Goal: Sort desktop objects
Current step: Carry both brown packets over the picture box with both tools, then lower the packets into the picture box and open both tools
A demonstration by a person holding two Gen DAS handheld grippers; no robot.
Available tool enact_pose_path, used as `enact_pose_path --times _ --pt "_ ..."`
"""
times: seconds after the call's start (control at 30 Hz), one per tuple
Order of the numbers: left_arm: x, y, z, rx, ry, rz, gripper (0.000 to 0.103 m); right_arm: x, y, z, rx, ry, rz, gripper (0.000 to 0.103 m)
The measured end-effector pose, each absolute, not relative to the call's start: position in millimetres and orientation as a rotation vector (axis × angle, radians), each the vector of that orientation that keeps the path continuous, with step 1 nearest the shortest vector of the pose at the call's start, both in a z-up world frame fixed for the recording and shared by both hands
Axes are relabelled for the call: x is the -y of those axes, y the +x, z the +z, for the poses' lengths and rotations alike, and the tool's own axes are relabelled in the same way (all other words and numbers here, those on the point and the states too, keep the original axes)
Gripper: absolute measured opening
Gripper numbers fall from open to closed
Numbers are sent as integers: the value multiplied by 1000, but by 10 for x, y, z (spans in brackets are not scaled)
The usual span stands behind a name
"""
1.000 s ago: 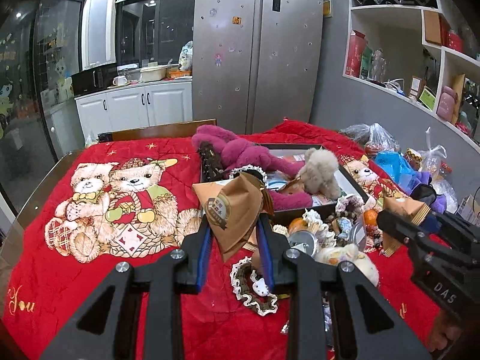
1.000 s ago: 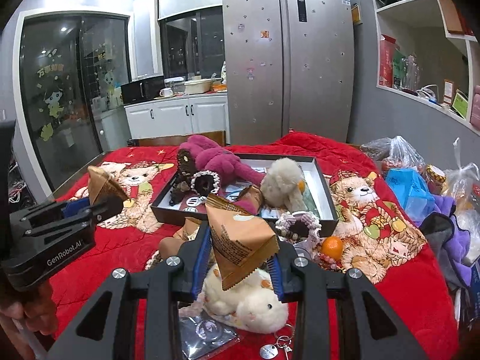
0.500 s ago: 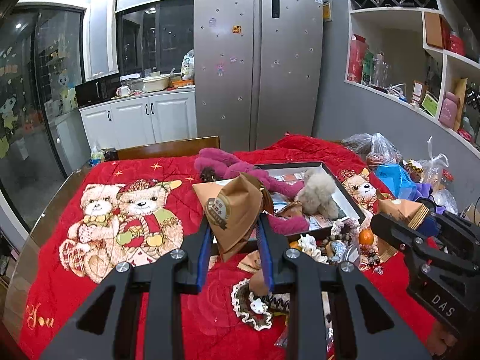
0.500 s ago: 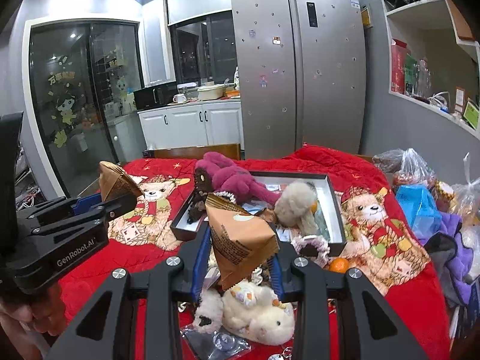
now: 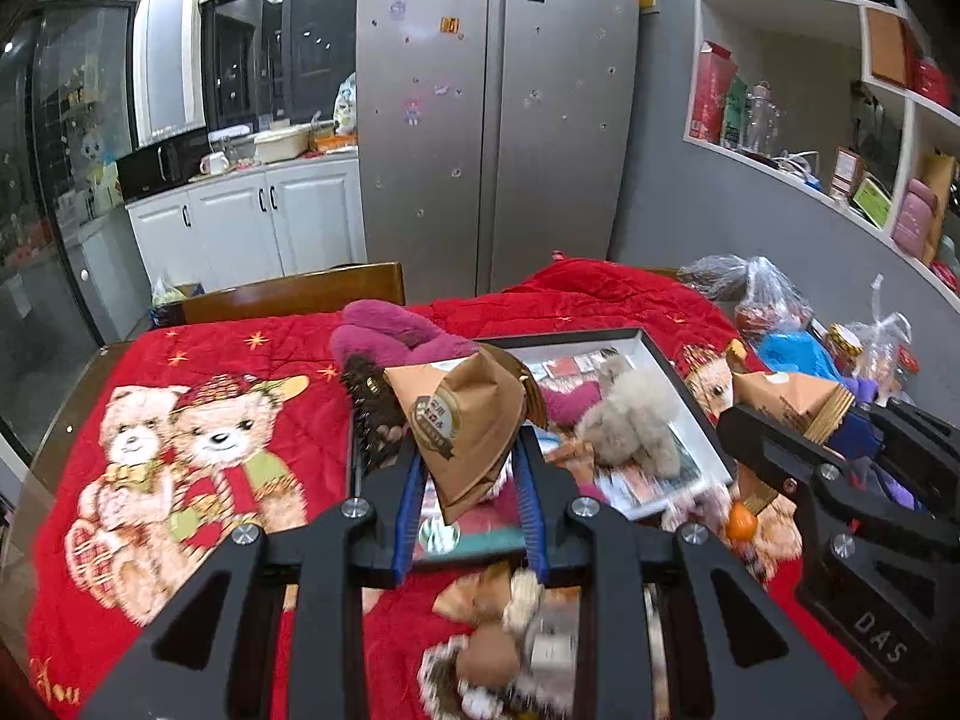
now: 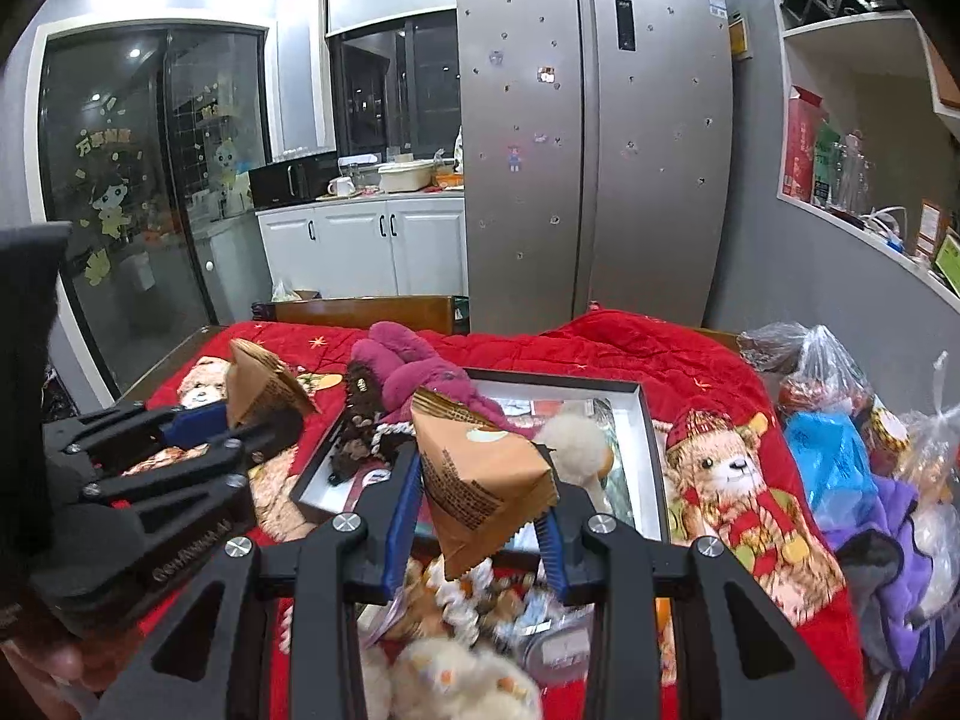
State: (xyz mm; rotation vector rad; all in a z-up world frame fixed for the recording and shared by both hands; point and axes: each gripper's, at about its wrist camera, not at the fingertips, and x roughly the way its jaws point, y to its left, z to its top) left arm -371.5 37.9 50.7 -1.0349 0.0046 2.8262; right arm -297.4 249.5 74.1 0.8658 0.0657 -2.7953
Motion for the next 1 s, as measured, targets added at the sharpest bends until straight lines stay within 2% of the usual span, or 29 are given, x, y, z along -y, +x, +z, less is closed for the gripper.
enact_pose_path --times 0.27,0.67,1.0 --pt "-426 -4387 162 31 -1093 2784 29 -2608 -3654 573 -59 929 -2800 35" --pt "-624 -4623 -215 -72 -1085 2697 29 -2605 -4209 181 -134 1033 -2755 35" --pt "-622 -4679 -320 -64 -1130 2681 29 -2554 -4275 43 -150 1083 -2738 35"
